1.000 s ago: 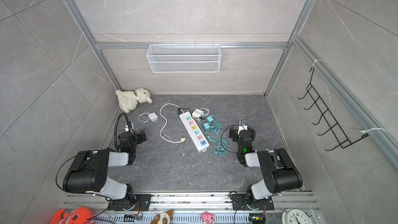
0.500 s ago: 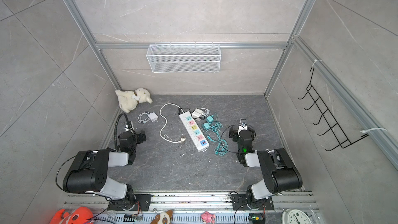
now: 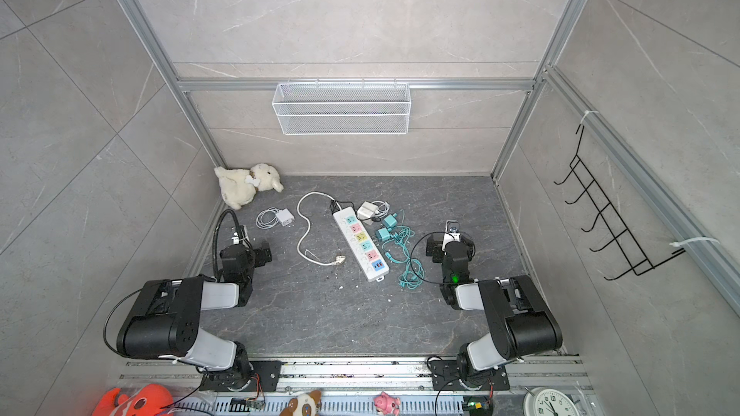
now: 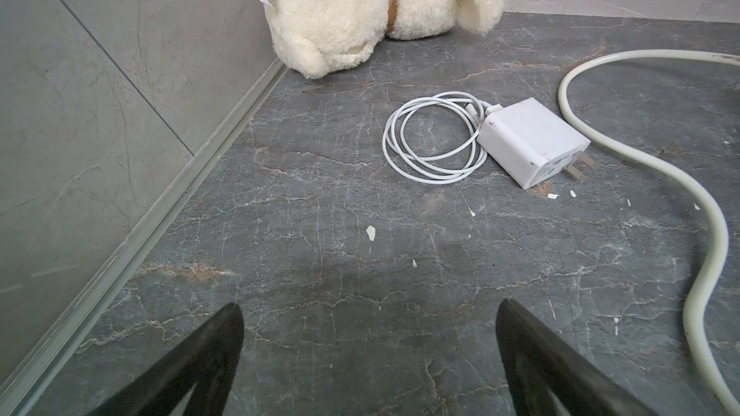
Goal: Insert the plug
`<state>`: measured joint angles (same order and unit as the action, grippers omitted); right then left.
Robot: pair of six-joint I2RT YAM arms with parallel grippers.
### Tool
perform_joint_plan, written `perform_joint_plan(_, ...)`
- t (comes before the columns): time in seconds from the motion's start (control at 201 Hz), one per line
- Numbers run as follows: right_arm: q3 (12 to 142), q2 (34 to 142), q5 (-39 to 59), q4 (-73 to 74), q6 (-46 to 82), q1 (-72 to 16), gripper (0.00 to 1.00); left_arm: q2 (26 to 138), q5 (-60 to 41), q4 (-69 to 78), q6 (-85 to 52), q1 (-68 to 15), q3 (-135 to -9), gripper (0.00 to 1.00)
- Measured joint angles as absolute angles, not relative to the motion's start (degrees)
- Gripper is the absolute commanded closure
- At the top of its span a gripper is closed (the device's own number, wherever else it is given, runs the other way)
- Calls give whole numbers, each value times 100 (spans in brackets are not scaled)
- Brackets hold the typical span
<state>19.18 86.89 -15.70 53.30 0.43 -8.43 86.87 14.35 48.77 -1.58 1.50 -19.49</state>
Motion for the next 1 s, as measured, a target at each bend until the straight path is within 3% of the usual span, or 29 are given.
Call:
perform_joint_plan(0.393, 1920, 8617, -1568, 5146, 40, -845, 1, 8650, 1439, 4807, -158, 150, -1955, 0)
perform_joint_plan(0.533, 1938, 8383, -1573, 4838, 38, -860, 1, 8165, 1490, 3673, -217, 150, -2355, 0)
perform_joint_plan(0.996, 3374, 7011, -1645, 1715, 545, -1153, 1, 6377, 1164, -73, -1719, 128, -3833, 0)
